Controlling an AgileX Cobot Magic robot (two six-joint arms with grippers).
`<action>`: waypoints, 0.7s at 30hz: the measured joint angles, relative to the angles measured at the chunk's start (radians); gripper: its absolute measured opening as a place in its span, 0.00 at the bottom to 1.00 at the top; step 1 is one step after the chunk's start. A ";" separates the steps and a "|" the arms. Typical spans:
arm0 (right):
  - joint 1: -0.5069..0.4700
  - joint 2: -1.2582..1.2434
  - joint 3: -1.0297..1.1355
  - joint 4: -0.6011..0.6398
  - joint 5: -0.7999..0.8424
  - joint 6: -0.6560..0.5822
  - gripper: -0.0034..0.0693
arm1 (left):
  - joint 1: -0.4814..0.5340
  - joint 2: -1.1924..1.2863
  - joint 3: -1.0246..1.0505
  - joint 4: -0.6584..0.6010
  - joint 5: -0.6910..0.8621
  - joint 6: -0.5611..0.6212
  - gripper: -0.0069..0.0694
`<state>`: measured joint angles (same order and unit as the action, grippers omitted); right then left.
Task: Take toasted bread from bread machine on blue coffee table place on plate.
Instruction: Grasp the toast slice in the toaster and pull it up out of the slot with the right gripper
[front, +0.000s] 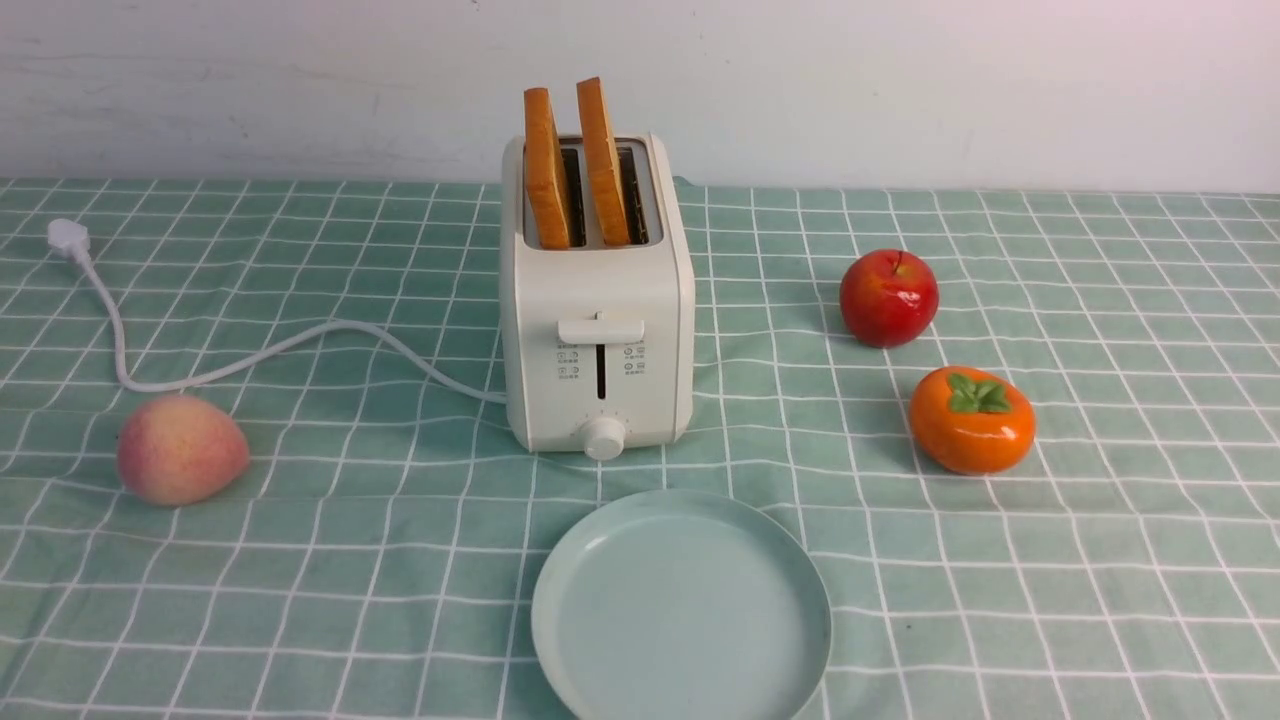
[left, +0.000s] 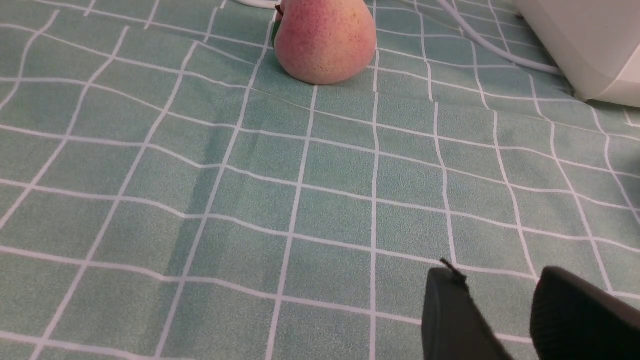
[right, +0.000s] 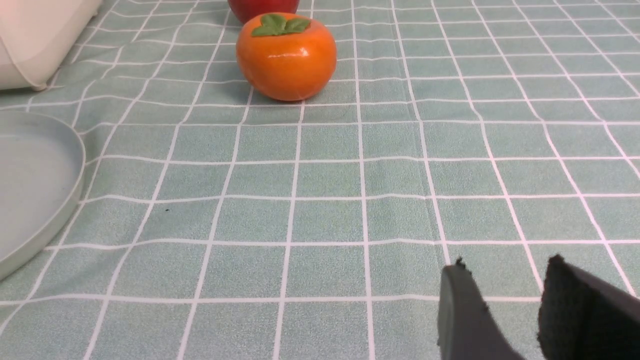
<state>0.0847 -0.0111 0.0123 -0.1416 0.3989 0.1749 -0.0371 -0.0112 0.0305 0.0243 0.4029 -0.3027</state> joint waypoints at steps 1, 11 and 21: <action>0.000 0.000 0.000 0.000 0.000 0.000 0.38 | 0.000 0.000 0.000 0.000 0.000 0.000 0.40; 0.000 0.000 0.000 0.000 0.000 0.000 0.38 | 0.000 0.000 0.000 0.000 0.000 0.000 0.40; 0.000 0.000 0.000 -0.020 -0.002 0.000 0.38 | 0.000 0.000 0.000 0.000 0.000 0.000 0.40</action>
<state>0.0847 -0.0111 0.0123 -0.1613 0.3968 0.1749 -0.0371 -0.0112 0.0305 0.0243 0.4029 -0.3027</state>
